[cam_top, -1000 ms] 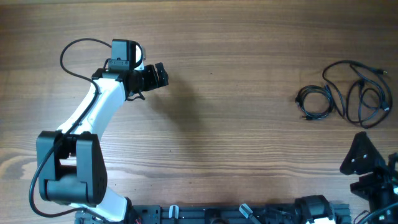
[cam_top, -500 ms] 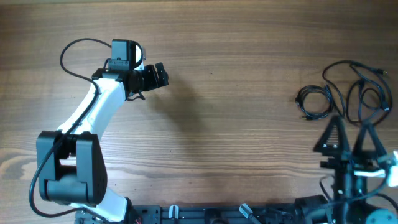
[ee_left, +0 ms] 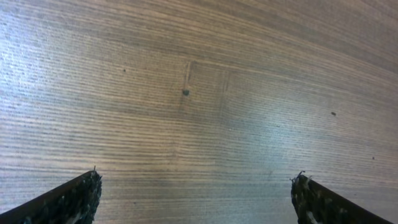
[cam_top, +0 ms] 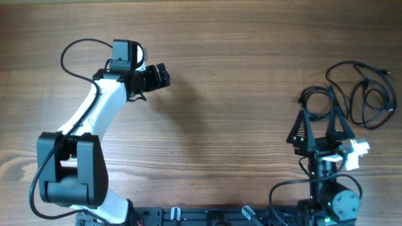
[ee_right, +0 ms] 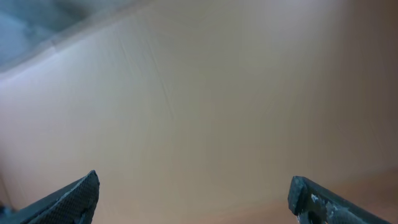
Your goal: Untangle cables
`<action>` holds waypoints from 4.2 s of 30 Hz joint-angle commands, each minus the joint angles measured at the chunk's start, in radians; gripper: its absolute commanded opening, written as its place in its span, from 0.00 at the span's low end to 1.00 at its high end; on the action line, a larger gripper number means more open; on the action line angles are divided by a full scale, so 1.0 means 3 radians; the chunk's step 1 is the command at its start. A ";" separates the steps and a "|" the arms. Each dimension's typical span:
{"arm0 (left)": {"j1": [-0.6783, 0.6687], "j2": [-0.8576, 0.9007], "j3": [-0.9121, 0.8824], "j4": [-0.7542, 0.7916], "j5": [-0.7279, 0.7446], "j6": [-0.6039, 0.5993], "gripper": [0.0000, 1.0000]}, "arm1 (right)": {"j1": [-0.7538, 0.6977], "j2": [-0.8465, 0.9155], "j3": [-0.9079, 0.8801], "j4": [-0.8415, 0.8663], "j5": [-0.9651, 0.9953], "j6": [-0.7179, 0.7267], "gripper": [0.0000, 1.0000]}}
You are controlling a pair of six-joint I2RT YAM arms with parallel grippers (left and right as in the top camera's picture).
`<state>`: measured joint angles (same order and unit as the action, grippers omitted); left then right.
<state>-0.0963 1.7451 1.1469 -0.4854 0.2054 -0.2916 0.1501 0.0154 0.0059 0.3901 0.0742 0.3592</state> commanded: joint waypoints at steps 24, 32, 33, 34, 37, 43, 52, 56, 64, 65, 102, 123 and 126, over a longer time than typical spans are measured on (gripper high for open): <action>0.0006 -0.0025 -0.0031 0.0011 -0.0043 -0.0028 1.00 | 0.0013 -0.0036 -0.0003 -0.1291 -0.0354 -0.1195 1.00; 0.0006 -0.0025 -0.0031 0.0011 -0.0045 -0.0028 1.00 | 0.0013 -0.0036 -0.0003 -0.1291 -0.0354 -0.1197 1.00; 0.0006 -0.0025 -0.0031 0.0011 -0.0043 -0.0028 1.00 | 0.0013 -0.0036 -0.0003 -0.1291 -0.0354 -0.1195 1.00; 0.0006 -0.0025 -0.0031 0.0011 -0.0043 -0.0028 1.00 | 0.0013 -0.0036 -0.0003 -0.1291 -0.0354 -0.1197 0.99; 0.0006 -0.0025 -0.0031 0.0011 -0.0043 -0.0028 1.00 | 0.0013 -0.0036 -0.0003 -0.1292 -0.0354 -0.1195 1.00; 0.0008 -0.0025 -0.0031 0.0013 -0.0043 -0.0028 1.00 | 0.0013 -0.0036 -0.0003 -0.1292 -0.0354 -0.1195 1.00; 0.0000 -0.0017 -0.0031 0.0010 -0.0045 -0.0028 1.00 | 0.0013 -0.0036 -0.0003 -0.1291 -0.0354 -0.1195 1.00; -0.0111 -0.0214 -0.0031 0.0008 -0.0043 -0.0028 1.00 | 0.0013 -0.0036 -0.0003 -0.1291 -0.0354 -0.1195 1.00; -0.0500 -0.1263 -0.0031 -0.0003 -0.0043 -0.0028 1.00 | 0.0013 -0.0036 -0.0003 -0.1291 -0.0354 -0.1195 1.00; -0.0519 -0.1400 -0.0031 -0.0001 -0.0043 -0.0028 1.00 | 0.0013 -0.0036 -0.0003 -0.1291 -0.0354 -0.1195 1.00; -0.0537 -0.2591 -0.3422 0.3065 -0.0116 -0.0203 1.00 | 0.0013 -0.0036 -0.0003 -0.1291 -0.0354 -0.1197 1.00; -0.0493 -0.5200 -0.3805 0.1363 -0.0502 0.0192 1.00 | 0.0013 -0.0036 -0.0003 -0.1291 -0.0355 -0.1195 1.00; -0.0483 -0.5608 -0.3805 0.1362 -0.0490 0.0547 1.00 | 0.0013 -0.0036 -0.0003 -0.1292 -0.0354 -0.1194 1.00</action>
<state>-0.2493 0.1791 0.0074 -0.0647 0.0750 -0.2745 0.1509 0.0116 0.0059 -0.0002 -0.0196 0.0128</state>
